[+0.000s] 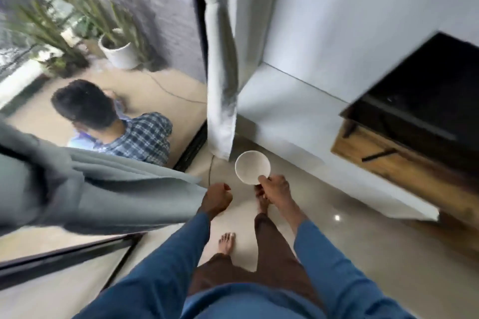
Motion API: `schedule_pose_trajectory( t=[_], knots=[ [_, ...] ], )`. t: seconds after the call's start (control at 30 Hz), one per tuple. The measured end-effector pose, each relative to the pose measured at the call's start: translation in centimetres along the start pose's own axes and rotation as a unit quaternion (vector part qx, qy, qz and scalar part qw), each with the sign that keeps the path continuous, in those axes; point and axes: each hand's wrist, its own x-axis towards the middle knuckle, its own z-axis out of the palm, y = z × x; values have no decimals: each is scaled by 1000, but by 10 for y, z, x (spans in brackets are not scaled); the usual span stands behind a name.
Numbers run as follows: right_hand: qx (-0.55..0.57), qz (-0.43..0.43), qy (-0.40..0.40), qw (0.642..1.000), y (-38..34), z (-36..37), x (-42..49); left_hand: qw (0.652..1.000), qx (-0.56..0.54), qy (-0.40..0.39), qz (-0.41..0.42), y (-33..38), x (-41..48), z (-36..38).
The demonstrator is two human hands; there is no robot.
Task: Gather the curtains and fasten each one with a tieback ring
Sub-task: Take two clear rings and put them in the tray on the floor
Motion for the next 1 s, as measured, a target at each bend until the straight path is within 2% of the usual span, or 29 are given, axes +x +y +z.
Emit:
schedule_pose_trajectory(
  t=[0.1,0.23,0.5,0.63,0.73,0.83,1.0],
  knots=[
    [109,47,30,992,49,-23,-56,997,32,-28,61,7,-45,20],
    [190,112,71,973,120,-54,-111,986,102,-103,83,17,-88,61],
    [353,225,197,886,268,-113,-182,934,219,-227,165,87,-146,180],
    [414,265,263,830,358,-137,-215,905,305,-220,198,123,-180,256],
    [455,300,299,784,426,-144,-230,870,375,-210,243,140,-198,313],
    [494,339,305,740,486,-145,-234,830,433,-226,269,149,-212,366],
    [533,389,307,686,560,-137,-210,782,492,-219,314,139,-210,443]
  ],
)
